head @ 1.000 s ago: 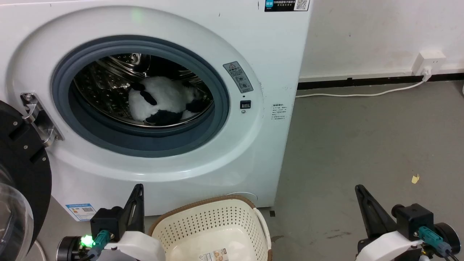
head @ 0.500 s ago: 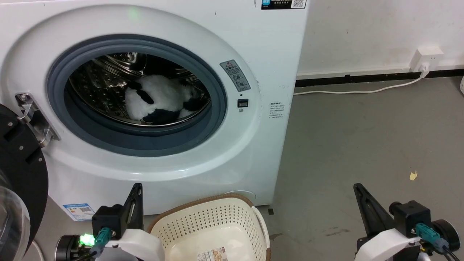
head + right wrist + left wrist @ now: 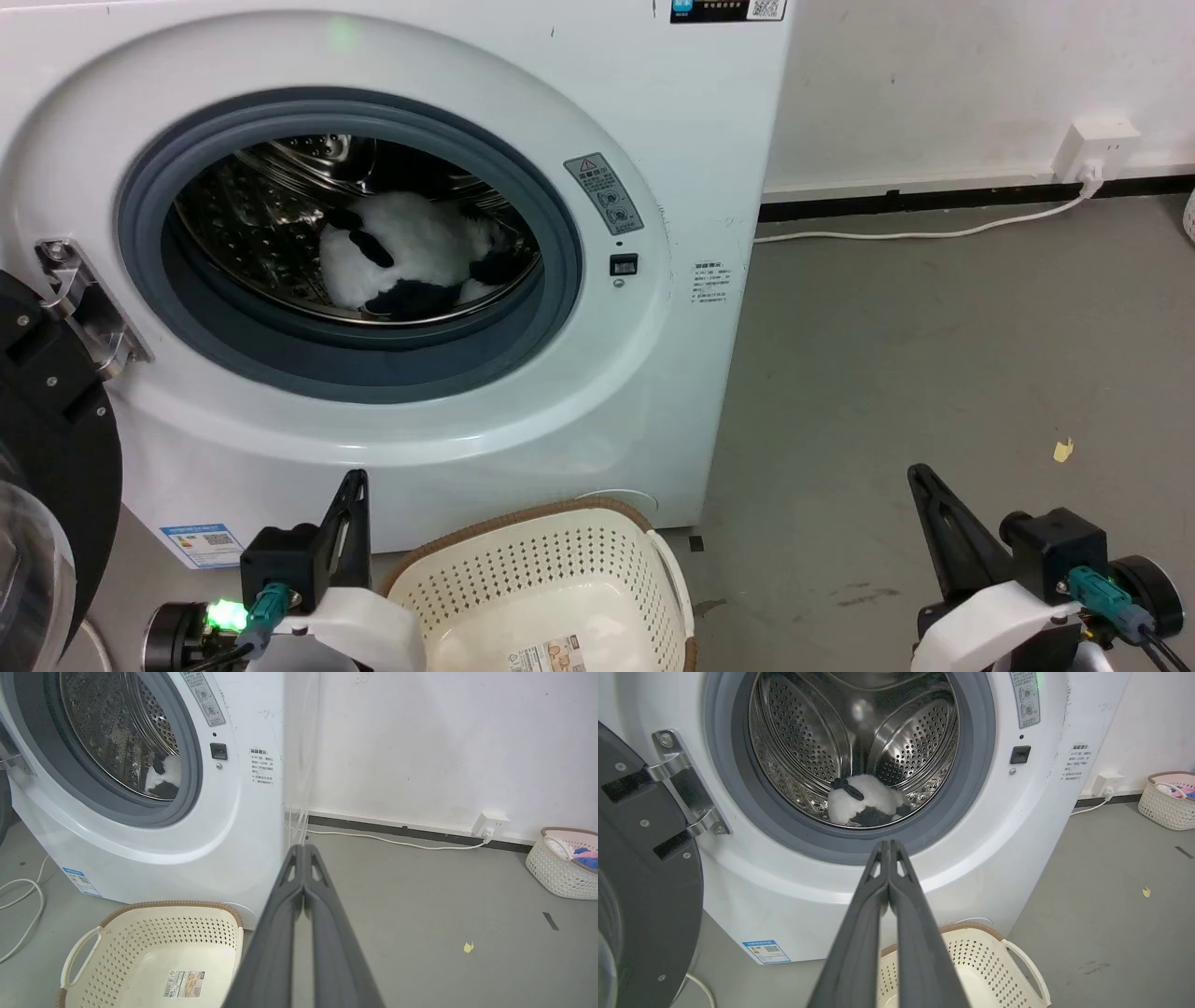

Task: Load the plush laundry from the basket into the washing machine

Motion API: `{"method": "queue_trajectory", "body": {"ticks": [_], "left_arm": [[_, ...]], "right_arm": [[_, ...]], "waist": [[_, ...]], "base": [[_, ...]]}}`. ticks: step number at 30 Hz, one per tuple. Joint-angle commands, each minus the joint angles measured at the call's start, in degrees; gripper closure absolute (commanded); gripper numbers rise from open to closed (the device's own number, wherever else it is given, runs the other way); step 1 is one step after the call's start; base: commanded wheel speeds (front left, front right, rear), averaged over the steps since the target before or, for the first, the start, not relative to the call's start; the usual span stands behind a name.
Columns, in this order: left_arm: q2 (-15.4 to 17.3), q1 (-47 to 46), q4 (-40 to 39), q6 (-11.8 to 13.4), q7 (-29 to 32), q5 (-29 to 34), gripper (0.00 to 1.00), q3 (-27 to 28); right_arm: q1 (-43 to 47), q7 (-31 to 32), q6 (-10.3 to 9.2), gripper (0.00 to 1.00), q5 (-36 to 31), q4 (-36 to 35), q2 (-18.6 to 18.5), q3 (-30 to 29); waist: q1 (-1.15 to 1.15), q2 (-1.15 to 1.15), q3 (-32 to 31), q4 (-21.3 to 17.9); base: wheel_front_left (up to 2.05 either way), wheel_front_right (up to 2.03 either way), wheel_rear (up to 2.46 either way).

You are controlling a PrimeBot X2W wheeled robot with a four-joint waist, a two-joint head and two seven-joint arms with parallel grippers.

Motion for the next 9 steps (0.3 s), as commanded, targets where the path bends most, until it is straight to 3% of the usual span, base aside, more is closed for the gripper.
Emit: {"method": "queue_trajectory", "body": {"ticks": [1,9], "left_arm": [[-0.01,-0.9,-0.25,-0.25,0.02,0.15,1.0,0.1],[-0.01,-0.9,-0.25,-0.25,0.02,0.15,1.0,0.1]], "right_arm": [[-0.65,0.08,-0.05,1.0,-0.43,-0.26,0.14,0.01],[-0.65,0.08,-0.05,1.0,-0.43,-0.26,0.14,0.01]], "waist": [[0.0,0.0,0.0,0.0],[0.0,0.0,0.0,0.0]], "base": [[0.0,0.0,0.0],[0.0,0.0,0.0]]}}
